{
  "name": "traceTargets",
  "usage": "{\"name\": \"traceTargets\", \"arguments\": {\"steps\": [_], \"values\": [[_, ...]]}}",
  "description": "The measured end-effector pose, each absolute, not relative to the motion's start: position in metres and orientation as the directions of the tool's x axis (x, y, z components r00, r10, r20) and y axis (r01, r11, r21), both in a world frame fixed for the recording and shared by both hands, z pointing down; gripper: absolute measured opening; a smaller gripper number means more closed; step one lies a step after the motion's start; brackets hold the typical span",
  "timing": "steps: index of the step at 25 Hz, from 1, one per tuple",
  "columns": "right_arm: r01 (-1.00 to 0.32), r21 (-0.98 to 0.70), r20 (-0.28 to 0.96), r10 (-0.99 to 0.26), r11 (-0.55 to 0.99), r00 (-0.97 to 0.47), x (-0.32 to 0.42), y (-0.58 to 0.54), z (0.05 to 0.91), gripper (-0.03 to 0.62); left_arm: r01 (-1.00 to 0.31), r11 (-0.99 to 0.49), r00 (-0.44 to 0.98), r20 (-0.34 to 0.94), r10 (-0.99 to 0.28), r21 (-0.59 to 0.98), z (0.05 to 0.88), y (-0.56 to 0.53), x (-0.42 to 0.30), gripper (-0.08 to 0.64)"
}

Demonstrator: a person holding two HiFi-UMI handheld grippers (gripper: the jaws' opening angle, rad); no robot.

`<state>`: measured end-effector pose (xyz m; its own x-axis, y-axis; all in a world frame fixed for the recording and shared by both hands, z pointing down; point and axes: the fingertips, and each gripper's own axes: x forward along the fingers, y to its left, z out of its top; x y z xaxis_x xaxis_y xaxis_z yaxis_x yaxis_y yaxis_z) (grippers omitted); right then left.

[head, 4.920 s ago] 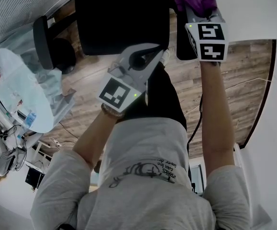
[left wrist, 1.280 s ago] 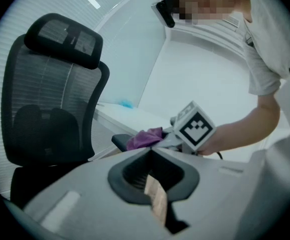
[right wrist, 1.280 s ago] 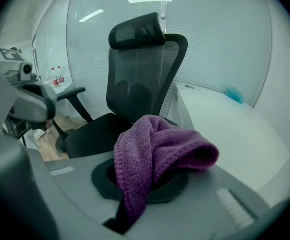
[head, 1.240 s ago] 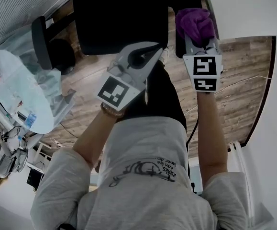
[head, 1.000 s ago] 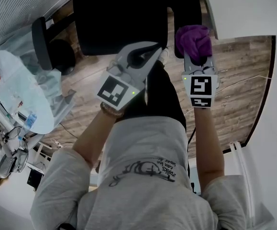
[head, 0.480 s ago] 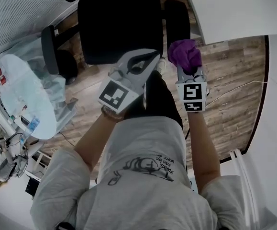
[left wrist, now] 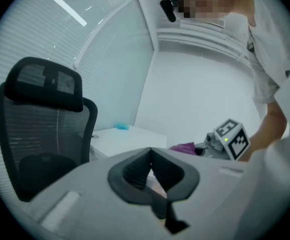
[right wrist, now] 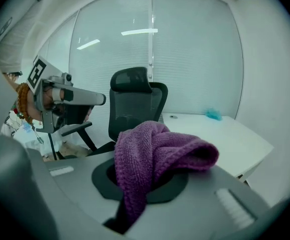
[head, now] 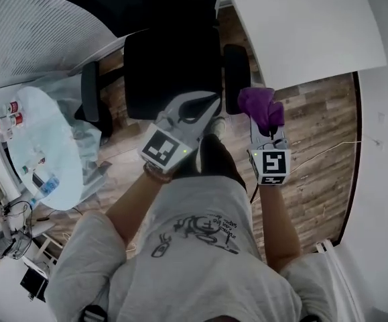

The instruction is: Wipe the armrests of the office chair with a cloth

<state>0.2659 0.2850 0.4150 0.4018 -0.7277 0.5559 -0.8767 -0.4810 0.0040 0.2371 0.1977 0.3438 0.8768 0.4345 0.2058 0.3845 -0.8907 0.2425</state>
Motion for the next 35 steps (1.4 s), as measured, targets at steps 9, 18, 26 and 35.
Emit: {"name": "traceTargets", "arguments": {"steps": [9,18,26,35], "values": [[-0.874,0.018,0.442,-0.780,-0.485,0.442,0.259,0.294,0.299,0.032,0.388,-0.901,0.899,0.138,0.417,0.195,0.251,0.206,0.233,0.000],[-0.881,0.050,0.316,-0.829,-0.471,0.461,0.236,0.302,0.209,0.032,0.380,-0.913,0.920,0.046,0.390,0.151,0.181,0.222,0.214,0.000],[-0.894,0.035,0.281,-0.854,-0.447,0.438,0.227,0.305,0.193,0.032,0.342,-0.927,0.935,0.036,0.351,0.153,0.167,0.228,0.200,0.000],[-0.958,0.022,0.255,-0.925,-0.287,0.283,0.198,0.278,0.190,0.032,0.183,-0.973,0.980,0.053,0.191,0.138,0.168,0.205,0.159,0.000]]}}
